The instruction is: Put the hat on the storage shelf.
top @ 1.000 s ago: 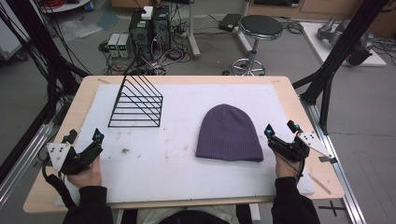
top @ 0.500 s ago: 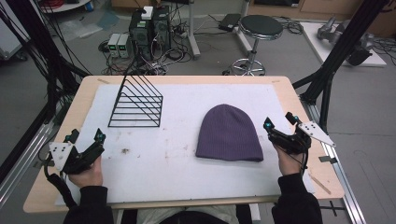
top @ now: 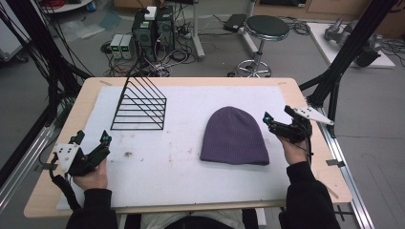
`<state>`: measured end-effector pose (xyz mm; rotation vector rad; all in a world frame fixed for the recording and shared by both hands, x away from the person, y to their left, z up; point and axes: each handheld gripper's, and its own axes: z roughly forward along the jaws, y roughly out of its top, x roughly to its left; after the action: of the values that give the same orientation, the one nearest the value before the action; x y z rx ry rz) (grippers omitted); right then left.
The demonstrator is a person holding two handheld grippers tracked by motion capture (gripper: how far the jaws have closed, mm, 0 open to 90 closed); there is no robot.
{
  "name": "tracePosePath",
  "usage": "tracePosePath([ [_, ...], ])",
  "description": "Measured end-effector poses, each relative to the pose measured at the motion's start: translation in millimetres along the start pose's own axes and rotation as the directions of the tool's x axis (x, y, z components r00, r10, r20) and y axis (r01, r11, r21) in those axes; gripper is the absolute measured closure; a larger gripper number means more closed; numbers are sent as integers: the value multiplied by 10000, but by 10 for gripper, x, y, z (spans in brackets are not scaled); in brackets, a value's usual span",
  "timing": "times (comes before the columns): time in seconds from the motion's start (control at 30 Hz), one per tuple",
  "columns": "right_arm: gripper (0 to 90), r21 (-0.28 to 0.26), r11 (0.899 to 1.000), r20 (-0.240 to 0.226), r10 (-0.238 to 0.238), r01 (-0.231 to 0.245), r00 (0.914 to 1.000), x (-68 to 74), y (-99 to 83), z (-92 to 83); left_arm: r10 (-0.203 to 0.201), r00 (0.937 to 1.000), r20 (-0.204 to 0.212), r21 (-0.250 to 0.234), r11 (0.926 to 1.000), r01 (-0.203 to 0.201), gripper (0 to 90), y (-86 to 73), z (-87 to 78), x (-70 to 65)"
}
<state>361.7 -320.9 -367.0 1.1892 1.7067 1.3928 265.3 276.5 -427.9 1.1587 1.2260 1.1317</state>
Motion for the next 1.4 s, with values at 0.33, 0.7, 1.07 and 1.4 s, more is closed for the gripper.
tracePosePath([
  [0.33, 110, 862, 9960, -317, -208, 235, 9993, -63, 169, 205, 32, 9997, 231, 89, 10000, -34, 213, -10, 20, -41],
  [0.7, 110, 2448, 9672, -919, -462, 676, 9947, -91, 327, 500, -31, 9996, 298, 149, 9999, 26, 213, -13, 29, -45],
  [1.07, 110, 3783, 9116, -1540, -1093, 1607, 9820, -7, 410, 819, -71, 9996, 287, 224, 9997, 65, 213, -21, 41, -33],
  [1.4, 110, 4978, 8394, -2057, -1299, 2180, 9700, 65, 184, 1193, 121, 9994, 332, 249, 9996, -129, 212, -22, 48, -58],
])
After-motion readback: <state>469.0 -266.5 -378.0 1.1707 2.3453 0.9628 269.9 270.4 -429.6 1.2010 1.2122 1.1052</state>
